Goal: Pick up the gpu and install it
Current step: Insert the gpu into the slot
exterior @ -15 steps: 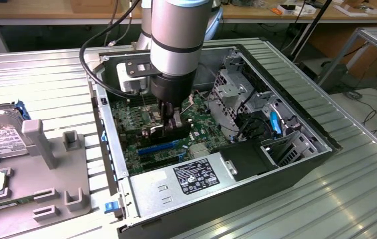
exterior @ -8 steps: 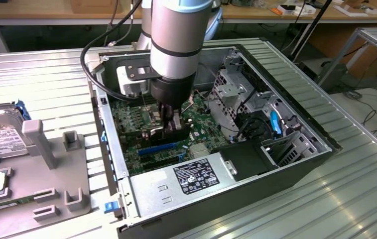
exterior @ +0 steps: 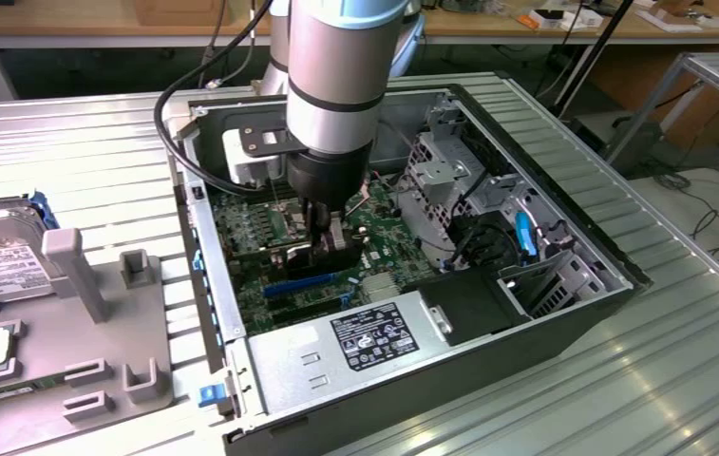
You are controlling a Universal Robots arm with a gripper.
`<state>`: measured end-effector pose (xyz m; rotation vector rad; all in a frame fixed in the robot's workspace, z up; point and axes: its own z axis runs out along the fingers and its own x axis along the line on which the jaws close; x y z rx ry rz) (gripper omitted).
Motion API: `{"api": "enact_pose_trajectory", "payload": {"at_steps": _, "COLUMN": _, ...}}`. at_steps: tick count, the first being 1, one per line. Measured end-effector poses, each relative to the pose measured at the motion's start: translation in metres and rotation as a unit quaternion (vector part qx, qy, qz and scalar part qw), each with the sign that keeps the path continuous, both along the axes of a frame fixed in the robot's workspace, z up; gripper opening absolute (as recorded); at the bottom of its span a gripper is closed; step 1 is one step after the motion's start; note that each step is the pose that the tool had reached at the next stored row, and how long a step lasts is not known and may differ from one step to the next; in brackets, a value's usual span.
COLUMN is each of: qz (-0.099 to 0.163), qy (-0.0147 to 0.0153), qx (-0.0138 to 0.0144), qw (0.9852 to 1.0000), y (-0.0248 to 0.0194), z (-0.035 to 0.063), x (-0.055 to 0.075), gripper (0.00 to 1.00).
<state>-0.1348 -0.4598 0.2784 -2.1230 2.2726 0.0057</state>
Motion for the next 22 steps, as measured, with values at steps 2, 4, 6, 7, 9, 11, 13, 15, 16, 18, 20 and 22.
{"api": "enact_pose_trajectory", "payload": {"at_steps": 2, "qz": 0.000, "qy": 0.0003, "qx": 0.0000, "qw": 1.0000, "y": 0.0000, "z": 0.0000, "x": 0.0001, "gripper": 0.27}}
{"api": "enact_pose_trajectory", "payload": {"at_steps": 4, "qz": 0.000, "qy": 0.0004, "qx": 0.0000, "qw": 1.0000, "y": 0.0000, "z": -0.0001, "x": 0.0001, "gripper": 0.27}}
{"api": "enact_pose_trajectory", "payload": {"at_steps": 6, "qz": 0.000, "qy": 0.0028, "qx": 0.0002, "qw": 1.0000, "y": 0.0000, "z": -0.0003, "x": 0.0007, "gripper": 0.27}}
{"api": "enact_pose_trajectory", "payload": {"at_steps": 7, "qz": 0.000, "qy": 0.0082, "qx": 0.0000, "qw": 1.0000, "y": 0.0000, "z": -0.0001, "x": 0.0012, "gripper": 0.27}}
{"api": "enact_pose_trajectory", "payload": {"at_steps": 9, "qz": 0.000, "qy": 0.0086, "qx": 0.0000, "qw": 1.0000, "y": 0.0000, "z": 0.0000, "x": 0.0011, "gripper": 0.27}}
{"api": "enact_pose_trajectory", "payload": {"at_steps": 11, "qz": 0.000, "qy": 0.0086, "qx": 0.0003, "qw": 1.0000, "y": 0.0000, "z": -0.0009, "x": 0.0012, "gripper": 0.27}}
{"api": "enact_pose_trajectory", "payload": {"at_steps": 13, "qz": 0.000, "qy": 0.0086, "qx": 0.0003, "qw": 1.0000, "y": 0.0000, "z": -0.0019, "x": 0.0012, "gripper": 0.27}}
{"api": "enact_pose_trajectory", "payload": {"at_steps": 15, "qz": 0.000, "qy": 0.0086, "qx": 0.0005, "qw": 1.0000, "y": 0.0000, "z": -0.0022, "x": 0.0012, "gripper": 0.27}}
{"api": "enact_pose_trajectory", "payload": {"at_steps": 16, "qz": 0.000, "qy": 0.0086, "qx": 0.0008, "qw": 1.0000, "y": 0.0000, "z": -0.0026, "x": 0.0012, "gripper": 0.27}}
{"api": "enact_pose_trajectory", "payload": {"at_steps": 18, "qz": 0.000, "qy": 0.0086, "qx": 0.0009, "qw": 1.0000, "y": 0.0000, "z": -0.0032, "x": 0.0012, "gripper": 0.27}}
{"api": "enact_pose_trajectory", "payload": {"at_steps": 20, "qz": 0.000, "qy": 0.0086, "qx": 0.0010, "qw": 1.0000, "y": 0.0000, "z": -0.0038, "x": 0.0012, "gripper": 0.27}}
{"api": "enact_pose_trajectory", "payload": {"at_steps": 22, "qz": 0.000, "qy": 0.0085, "qx": 0.0011, "qw": 1.0000, "y": 0.0000, "z": -0.0040, "x": 0.0012, "gripper": 0.27}}
